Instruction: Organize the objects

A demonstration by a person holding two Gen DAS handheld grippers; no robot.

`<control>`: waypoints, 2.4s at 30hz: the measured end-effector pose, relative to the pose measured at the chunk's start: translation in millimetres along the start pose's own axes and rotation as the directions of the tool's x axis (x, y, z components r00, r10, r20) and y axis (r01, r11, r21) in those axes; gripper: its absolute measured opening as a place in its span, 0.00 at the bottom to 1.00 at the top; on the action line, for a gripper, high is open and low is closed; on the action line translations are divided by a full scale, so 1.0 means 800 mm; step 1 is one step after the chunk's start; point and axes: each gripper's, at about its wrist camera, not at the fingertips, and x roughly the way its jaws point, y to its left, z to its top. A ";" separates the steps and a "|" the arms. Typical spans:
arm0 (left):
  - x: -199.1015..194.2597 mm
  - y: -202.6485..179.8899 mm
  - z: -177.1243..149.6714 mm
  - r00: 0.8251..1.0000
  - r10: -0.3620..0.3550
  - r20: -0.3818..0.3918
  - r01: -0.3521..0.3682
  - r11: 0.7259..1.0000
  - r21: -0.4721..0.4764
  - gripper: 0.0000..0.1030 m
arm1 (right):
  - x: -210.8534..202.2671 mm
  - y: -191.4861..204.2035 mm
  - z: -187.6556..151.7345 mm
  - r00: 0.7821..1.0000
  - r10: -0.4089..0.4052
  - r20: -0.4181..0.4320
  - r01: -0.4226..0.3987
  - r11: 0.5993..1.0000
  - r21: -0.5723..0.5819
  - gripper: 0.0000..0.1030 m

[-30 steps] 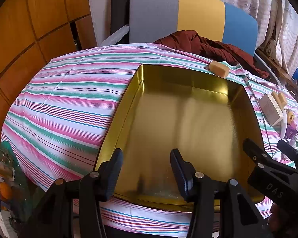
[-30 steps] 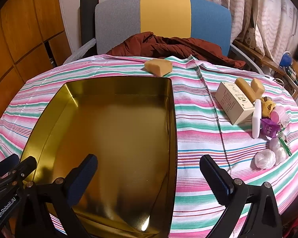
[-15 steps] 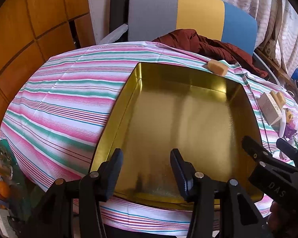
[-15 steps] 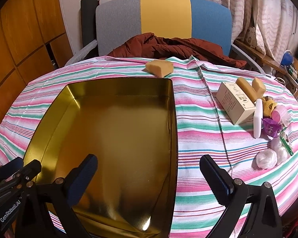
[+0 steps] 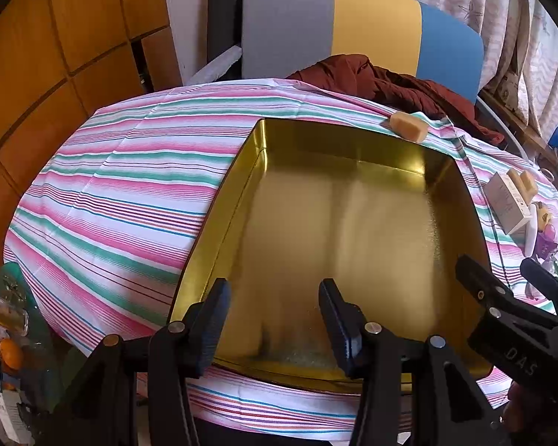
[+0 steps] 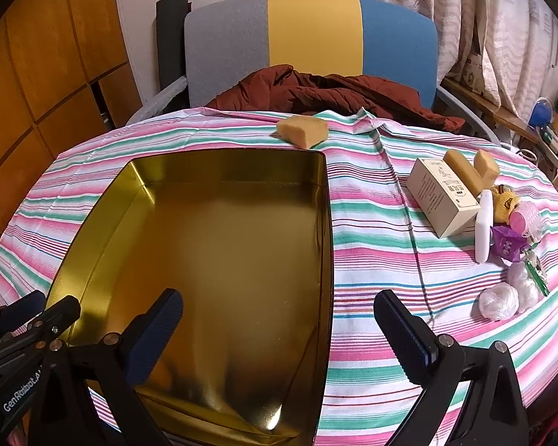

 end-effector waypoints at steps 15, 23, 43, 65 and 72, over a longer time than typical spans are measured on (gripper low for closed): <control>0.012 -0.014 0.001 0.989 -0.138 -0.063 0.136 0.990 -0.024 0.49 | -0.017 -0.036 0.007 0.996 0.037 0.085 -0.044 0.996 0.075 1.00; 0.017 -0.043 0.001 0.926 -0.373 -0.067 0.370 0.928 -0.053 0.49 | -0.027 -0.100 0.013 0.993 -0.032 0.117 0.018 0.993 0.115 1.00; 0.002 -0.193 -0.004 0.781 -0.561 -0.274 0.620 0.749 0.233 0.82 | -0.015 -0.383 -0.077 0.988 -0.157 -0.005 0.138 0.854 0.501 0.73; 0.010 -0.357 -0.021 0.779 -0.591 -0.210 0.594 0.588 0.549 1.00 | 0.025 -0.418 -0.092 0.977 -0.187 0.101 0.120 0.878 0.464 0.37; 0.040 -0.427 -0.026 0.805 -0.560 -0.198 0.540 0.552 0.635 0.99 | 0.028 -0.418 -0.100 0.969 -0.196 0.153 0.103 0.878 0.468 0.37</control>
